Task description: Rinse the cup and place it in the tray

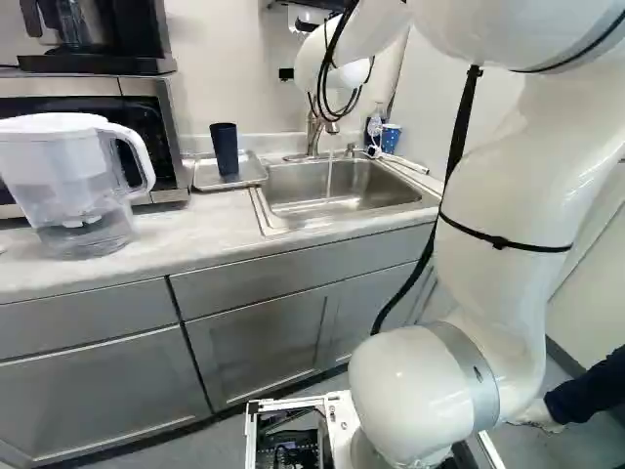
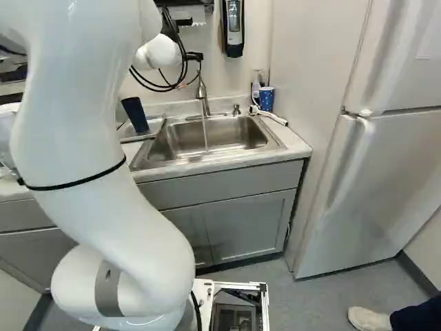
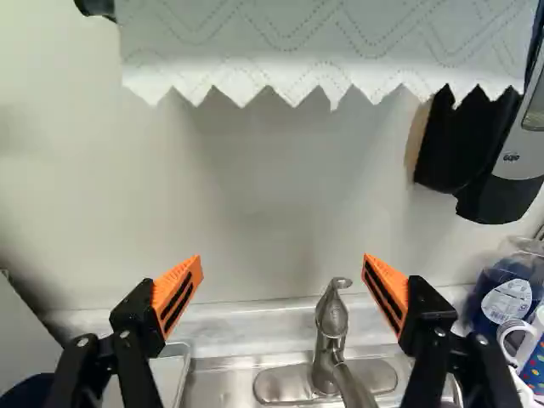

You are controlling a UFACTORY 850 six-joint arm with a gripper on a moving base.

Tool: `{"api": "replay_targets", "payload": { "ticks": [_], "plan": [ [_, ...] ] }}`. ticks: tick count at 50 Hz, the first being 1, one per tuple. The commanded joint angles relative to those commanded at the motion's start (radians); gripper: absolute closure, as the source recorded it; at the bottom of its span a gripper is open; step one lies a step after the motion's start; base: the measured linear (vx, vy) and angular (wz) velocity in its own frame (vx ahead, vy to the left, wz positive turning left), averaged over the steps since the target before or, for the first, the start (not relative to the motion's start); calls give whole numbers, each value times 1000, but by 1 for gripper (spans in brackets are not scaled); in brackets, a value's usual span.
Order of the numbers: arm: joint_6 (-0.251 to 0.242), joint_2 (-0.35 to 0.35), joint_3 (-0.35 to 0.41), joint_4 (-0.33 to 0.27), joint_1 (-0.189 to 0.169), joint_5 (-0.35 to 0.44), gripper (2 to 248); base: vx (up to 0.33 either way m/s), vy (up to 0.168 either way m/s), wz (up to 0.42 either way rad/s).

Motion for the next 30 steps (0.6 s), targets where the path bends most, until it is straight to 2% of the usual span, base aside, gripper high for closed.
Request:
{"api": "replay_targets", "payload": {
  "ticks": [16, 30],
  "plan": [
    [0, -83, -91, 0, -9, 0, 3, 0, 0, 0],
    [0, -126, -140, 0, 9, -18, 3, 0, 0, 0]
  ]
}}
